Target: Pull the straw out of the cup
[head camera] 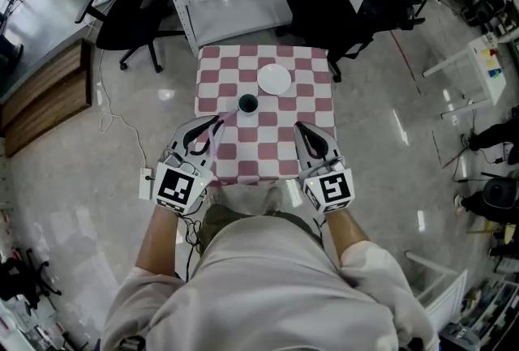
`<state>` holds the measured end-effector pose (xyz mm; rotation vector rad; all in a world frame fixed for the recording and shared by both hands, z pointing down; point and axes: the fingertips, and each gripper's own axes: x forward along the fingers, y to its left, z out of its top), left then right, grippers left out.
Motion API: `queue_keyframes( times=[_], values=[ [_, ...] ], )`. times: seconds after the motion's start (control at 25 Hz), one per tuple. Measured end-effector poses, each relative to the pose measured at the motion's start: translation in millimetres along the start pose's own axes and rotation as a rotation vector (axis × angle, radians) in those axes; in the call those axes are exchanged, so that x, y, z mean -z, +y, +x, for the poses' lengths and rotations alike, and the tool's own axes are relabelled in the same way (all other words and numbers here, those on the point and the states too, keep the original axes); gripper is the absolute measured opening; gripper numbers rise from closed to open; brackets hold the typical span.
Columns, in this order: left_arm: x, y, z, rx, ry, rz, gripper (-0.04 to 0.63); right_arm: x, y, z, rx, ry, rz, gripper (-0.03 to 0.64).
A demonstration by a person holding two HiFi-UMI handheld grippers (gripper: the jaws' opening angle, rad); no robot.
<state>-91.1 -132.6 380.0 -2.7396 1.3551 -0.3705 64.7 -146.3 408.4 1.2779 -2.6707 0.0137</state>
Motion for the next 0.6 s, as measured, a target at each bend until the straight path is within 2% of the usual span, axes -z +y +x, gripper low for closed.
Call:
queue_keyframes(
  times=[0.6],
  values=[
    [-0.4, -0.2, 4.1, 0.000, 0.004, 0.003, 0.035, -0.9, -2.8, 2.6, -0.008, 0.004, -0.009, 0.003]
  ],
)
